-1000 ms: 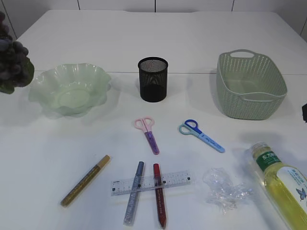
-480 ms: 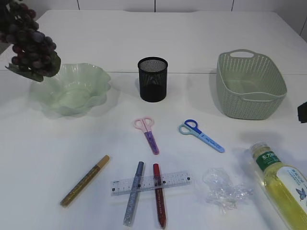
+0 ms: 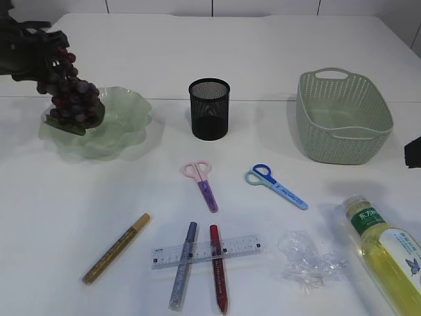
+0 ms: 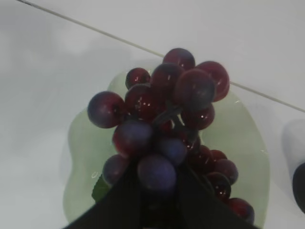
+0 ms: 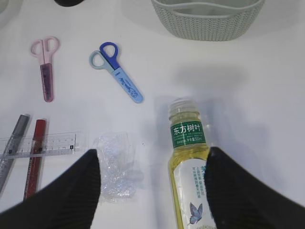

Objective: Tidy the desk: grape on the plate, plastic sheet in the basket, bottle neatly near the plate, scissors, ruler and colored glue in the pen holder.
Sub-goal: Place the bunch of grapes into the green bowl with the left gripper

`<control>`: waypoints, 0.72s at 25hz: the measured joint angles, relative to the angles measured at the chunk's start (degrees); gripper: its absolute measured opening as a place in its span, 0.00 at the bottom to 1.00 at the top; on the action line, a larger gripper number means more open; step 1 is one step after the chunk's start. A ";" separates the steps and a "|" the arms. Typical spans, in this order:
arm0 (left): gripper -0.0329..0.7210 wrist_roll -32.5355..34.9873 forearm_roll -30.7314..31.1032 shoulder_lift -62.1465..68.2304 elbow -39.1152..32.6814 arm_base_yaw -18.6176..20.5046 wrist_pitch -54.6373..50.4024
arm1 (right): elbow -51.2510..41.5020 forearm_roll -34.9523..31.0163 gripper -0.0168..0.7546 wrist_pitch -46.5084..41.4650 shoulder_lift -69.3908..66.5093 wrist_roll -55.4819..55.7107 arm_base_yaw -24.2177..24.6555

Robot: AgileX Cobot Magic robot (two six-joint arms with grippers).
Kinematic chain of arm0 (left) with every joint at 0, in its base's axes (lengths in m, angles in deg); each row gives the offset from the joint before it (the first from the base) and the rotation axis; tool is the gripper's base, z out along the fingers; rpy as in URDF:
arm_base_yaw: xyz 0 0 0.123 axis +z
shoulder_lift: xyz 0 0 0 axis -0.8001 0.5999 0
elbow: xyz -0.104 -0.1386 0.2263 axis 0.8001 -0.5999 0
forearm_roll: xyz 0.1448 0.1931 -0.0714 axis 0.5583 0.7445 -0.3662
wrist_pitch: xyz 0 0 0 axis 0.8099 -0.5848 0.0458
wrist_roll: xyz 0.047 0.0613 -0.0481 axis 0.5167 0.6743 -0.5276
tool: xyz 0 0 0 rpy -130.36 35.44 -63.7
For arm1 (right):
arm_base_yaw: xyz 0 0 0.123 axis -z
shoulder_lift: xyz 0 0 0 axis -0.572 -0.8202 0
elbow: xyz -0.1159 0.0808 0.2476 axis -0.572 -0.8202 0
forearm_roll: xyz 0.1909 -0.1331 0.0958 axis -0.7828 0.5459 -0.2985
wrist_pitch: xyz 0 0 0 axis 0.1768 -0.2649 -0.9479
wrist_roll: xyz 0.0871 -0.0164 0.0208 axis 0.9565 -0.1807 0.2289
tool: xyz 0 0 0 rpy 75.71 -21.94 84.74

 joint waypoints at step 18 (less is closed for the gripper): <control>0.74 0.10 -0.85 3.49 0.13 -2.62 -1.01 | 0.00 -0.23 0.71 0.25 0.00 -0.75 0.00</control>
